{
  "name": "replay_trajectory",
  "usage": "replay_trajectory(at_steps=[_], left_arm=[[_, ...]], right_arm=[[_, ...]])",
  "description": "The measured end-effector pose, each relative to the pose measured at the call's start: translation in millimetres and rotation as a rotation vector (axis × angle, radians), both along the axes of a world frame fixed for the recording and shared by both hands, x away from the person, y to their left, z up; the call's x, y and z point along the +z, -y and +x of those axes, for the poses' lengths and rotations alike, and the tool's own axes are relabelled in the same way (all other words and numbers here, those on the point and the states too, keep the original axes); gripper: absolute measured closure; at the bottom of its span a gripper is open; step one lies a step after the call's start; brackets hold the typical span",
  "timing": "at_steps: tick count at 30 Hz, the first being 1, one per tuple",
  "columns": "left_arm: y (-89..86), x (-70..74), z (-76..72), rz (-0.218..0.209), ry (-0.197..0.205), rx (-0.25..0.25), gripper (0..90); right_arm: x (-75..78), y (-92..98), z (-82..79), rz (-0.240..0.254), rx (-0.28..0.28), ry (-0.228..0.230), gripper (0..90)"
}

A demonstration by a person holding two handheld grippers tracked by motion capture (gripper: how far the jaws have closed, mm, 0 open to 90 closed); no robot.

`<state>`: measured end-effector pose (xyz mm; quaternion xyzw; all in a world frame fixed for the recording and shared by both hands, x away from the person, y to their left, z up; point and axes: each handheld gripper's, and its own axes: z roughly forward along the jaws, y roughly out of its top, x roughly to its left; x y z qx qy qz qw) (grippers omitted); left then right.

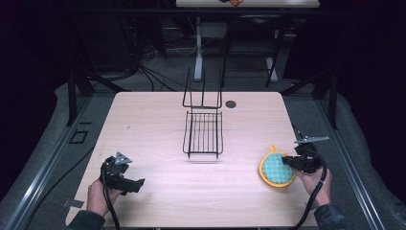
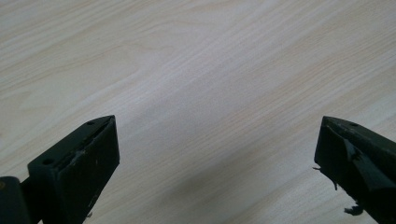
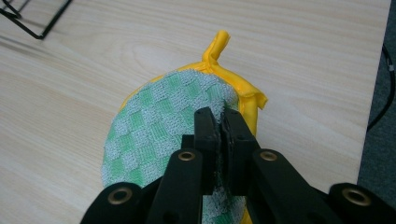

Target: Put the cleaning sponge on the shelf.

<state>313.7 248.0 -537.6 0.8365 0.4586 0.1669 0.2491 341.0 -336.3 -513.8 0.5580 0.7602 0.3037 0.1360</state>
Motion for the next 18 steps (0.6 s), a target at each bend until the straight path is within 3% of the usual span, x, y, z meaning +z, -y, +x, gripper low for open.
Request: replay_trajectory(at_steps=[10, 18], left_arm=[[1.4, -0.8, 0.8, 0.011, -0.009, -0.005, 0.0], [0.9, 1.0, -0.4, 0.012, 0.001, -0.006, 0.1]], right_arm=[[16.2, -6.2, -4.2, 0.018, 0.031, 0.046, 86.2], [22.3, -11.5, -2.6, 0.019, 0.054, 0.051, 86.2]])
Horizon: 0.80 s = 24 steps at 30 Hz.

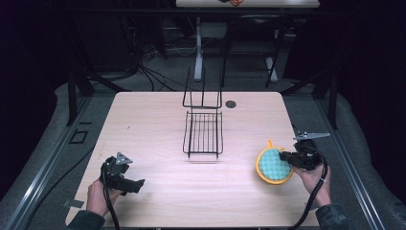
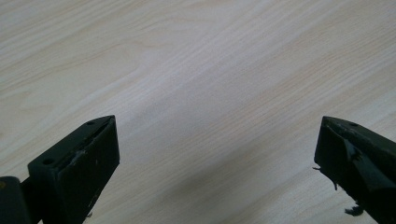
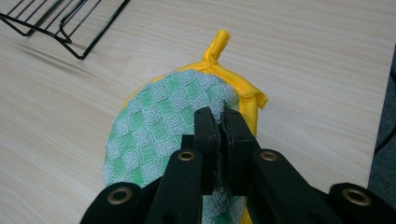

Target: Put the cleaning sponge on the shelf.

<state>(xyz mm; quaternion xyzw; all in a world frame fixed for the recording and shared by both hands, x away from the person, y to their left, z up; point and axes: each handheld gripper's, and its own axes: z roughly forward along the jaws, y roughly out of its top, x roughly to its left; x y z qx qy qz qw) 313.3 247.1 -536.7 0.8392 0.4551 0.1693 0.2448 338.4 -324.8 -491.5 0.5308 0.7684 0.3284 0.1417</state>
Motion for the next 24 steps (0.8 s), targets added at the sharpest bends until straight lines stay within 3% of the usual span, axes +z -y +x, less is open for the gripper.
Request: replay_trajectory(at_steps=[24], left_arm=[[4.6, -4.2, -1.2, 0.026, -0.016, -0.010, 0.1]], right_arm=[[21.1, -25.6, 5.7, 0.034, 0.078, 0.026, 86.1]])
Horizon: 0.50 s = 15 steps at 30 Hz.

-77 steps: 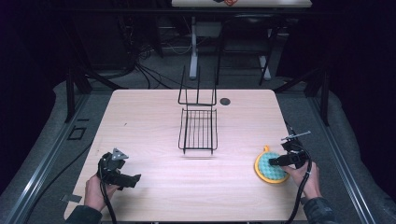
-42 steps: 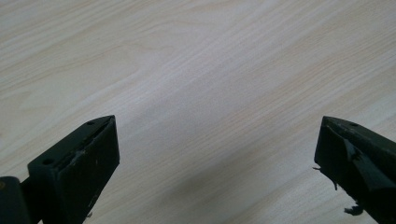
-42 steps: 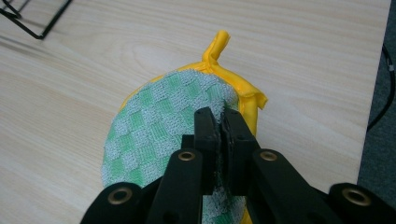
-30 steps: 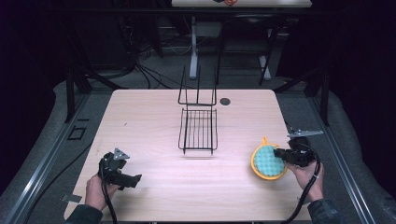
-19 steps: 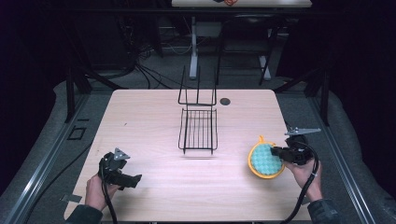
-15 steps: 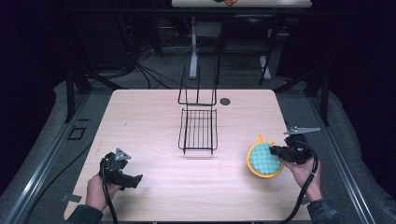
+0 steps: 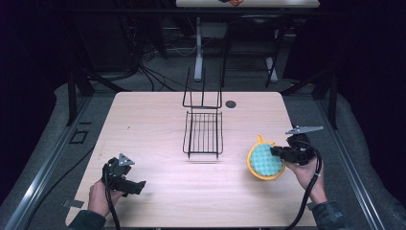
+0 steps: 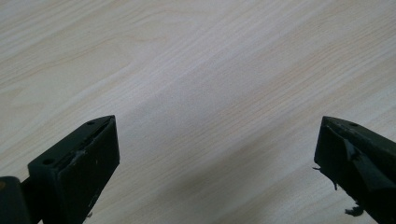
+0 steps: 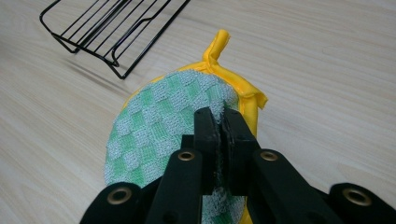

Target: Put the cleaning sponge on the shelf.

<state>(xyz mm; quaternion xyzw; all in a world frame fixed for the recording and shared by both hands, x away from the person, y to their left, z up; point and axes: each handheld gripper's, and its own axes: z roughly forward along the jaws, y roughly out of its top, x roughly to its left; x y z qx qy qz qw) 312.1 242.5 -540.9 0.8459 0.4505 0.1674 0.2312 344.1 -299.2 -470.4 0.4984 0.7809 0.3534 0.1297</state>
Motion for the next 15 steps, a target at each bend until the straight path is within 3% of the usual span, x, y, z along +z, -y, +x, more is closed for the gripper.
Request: replay_trajectory(at_steps=[15], left_arm=[[0.7, -2.7, -1.7, 0.016, -0.008, 0.007, 0.1]], right_arm=[[8.7, -6.8, 7.2, 0.022, 0.012, 0.014, 86.2]])
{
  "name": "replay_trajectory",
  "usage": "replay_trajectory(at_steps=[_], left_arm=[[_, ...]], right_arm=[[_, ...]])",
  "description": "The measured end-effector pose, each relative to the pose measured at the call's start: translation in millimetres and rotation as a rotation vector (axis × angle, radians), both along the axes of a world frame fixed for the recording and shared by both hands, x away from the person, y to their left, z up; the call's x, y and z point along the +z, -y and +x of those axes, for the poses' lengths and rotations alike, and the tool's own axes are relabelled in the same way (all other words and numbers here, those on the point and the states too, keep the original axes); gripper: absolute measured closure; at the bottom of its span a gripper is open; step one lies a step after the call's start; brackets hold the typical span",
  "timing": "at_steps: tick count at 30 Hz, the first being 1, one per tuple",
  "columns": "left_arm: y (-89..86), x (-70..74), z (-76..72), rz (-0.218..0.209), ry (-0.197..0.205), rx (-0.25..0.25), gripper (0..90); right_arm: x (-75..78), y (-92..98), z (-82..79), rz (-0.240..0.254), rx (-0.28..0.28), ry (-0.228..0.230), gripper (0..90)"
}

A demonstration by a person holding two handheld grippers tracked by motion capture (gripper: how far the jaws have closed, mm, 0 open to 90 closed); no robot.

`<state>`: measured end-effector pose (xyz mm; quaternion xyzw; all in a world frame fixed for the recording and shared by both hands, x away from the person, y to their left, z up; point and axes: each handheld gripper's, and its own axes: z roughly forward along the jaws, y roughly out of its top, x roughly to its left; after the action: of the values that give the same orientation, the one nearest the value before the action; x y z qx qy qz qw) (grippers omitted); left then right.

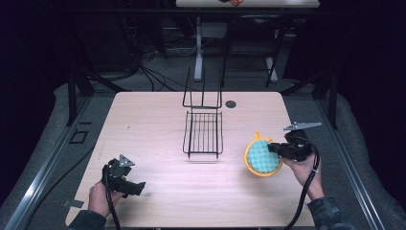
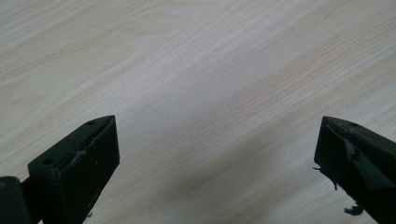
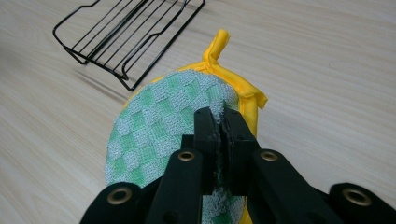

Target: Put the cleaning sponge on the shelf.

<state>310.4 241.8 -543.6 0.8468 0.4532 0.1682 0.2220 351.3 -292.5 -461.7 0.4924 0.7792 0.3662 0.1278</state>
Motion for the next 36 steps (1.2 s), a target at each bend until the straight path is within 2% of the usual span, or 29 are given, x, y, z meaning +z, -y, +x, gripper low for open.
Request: replay_trajectory(at_steps=[8, 12, 21, 26, 28, 31, 36], left_arm=[[1.0, -0.3, 0.9, -0.001, -0.002, -0.007, 0.1], [1.0, -2.5, 2.1, -0.002, -0.019, -0.012, 0.1], [0.1, -0.4, 1.5, -0.005, -0.001, -0.008, 0.1], [1.1, -2.7, 2.3, -0.003, -0.019, -0.021, 0.1], [0.9, -2.1, 2.3, -0.003, -0.017, -0.025, 0.1], [0.3, -1.0, 1.7, -0.034, -0.003, -0.024, 0.1], [-0.5, -1.1, 1.8, -0.033, 0.002, -0.020, 0.1]], right_arm=[[3.0, -7.4, 4.0, -0.003, 0.014, 0.002, 86.2], [5.1, -12.4, 7.5, 0.000, 0.021, 0.002, 86.2], [13.9, -22.5, 12.2, -0.002, 0.039, 0.015, 86.1], [18.9, -29.6, 16.5, -0.003, 0.051, 0.020, 86.1], [19.0, -30.9, 17.5, 0.002, 0.054, 0.024, 86.1], [20.9, -35.9, 21.1, -0.007, 0.060, 0.023, 86.1], [23.7, -41.3, 24.9, -0.008, 0.069, 0.023, 86.1]])
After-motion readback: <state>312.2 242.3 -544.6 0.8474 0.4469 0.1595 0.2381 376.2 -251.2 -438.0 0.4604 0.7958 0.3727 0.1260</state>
